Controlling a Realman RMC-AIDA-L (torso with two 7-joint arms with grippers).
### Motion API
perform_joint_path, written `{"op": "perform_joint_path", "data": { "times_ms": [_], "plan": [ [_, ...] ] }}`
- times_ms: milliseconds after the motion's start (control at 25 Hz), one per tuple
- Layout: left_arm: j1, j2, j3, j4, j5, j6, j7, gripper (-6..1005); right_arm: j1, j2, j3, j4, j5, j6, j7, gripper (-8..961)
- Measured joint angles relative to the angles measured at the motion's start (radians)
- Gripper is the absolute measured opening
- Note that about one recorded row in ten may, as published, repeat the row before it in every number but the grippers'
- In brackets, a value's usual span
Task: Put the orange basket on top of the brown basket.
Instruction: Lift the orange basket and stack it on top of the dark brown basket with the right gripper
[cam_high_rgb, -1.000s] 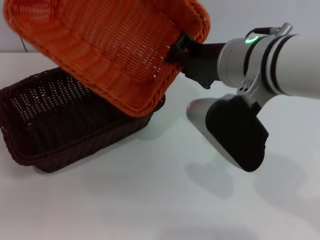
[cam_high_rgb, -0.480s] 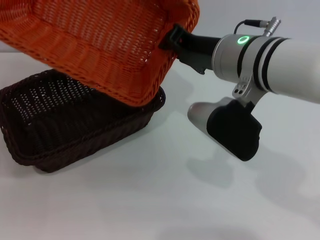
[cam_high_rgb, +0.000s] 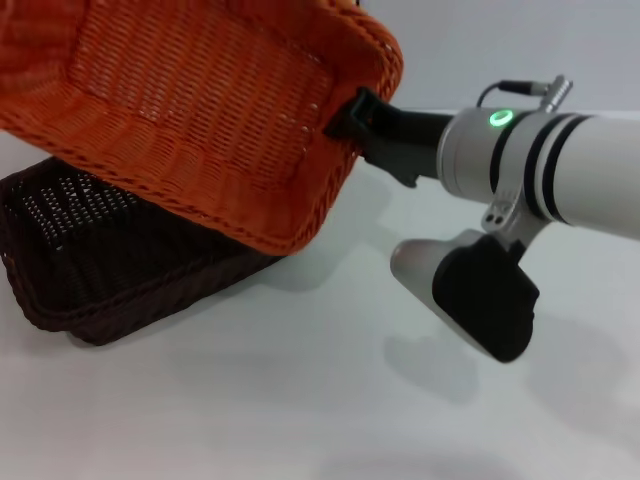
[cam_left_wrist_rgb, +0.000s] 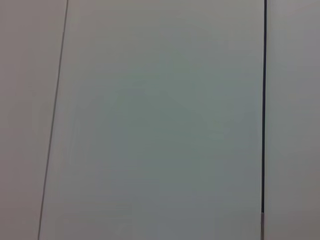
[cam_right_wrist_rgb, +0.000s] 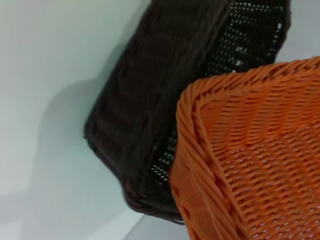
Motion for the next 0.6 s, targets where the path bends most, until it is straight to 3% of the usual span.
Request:
{"op": "perform_joint_path", "data": {
  "times_ms": [240, 600],
  "plan": [
    [-0.004, 0.001, 0.019, 0.0, 0.0, -0.002, 0.0, 635, -0.04, 0.012, -0.007, 0.0, 0.004, 0.046, 0.0, 150],
    [-0.002, 0.001, 0.028, 0.0, 0.0, -0.006, 0.0, 634, -0.034, 0.016, -0.009, 0.02, 0.014, 0.075, 0.0, 149]
  ]
}}
